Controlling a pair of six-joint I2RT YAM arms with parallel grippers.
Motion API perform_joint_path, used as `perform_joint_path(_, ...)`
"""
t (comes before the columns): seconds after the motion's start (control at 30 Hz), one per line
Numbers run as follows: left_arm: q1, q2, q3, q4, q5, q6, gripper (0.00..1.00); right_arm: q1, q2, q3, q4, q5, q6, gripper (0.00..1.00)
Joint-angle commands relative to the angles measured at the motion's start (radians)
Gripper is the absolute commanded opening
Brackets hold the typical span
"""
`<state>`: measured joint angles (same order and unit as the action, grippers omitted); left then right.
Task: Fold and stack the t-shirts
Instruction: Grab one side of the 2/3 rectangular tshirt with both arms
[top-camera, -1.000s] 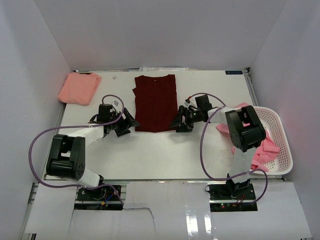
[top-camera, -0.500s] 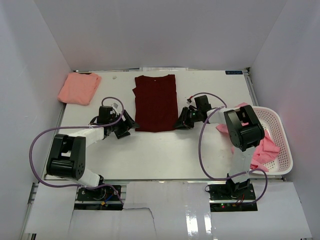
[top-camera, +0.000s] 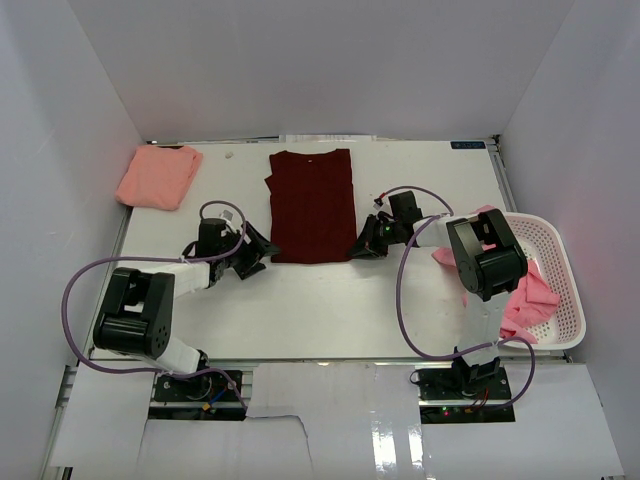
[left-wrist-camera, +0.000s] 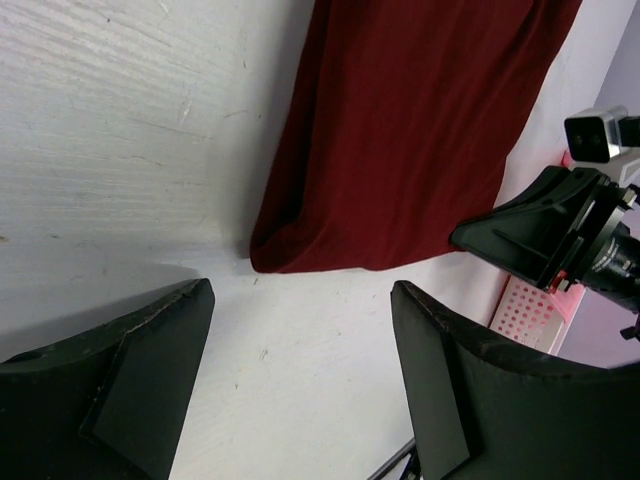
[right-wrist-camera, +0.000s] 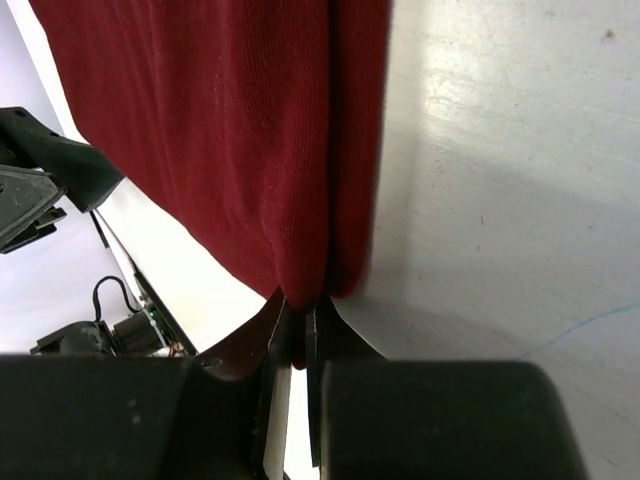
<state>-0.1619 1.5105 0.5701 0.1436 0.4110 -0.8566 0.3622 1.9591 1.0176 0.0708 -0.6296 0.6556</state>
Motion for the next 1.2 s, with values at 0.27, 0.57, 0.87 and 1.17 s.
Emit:
perform_joint_path(0.27, -0.131, 0.065, -0.092, -0.015, -0.207, -0.160, 0.81, 0.007, 0.017, 0.019, 0.009, 0.033, 0.003, 0.08)
perform_joint_path(0.57, -0.134, 0.125, -0.088, -0.019, -0.233, -0.223, 0.77, 0.007, 0.018, 0.018, 0.009, 0.031, -0.002, 0.08)
perform_joint_path(0.87, -0.134, 0.151, -0.093, -0.053, -0.274, -0.243, 0.71, 0.007, 0.020, 0.015, 0.011, 0.028, -0.005, 0.08)
perform_joint_path(1.17, -0.134, 0.082, -0.104, -0.137, -0.337, -0.234, 0.71, 0.007, 0.024, 0.016, 0.009, 0.025, -0.007, 0.08)
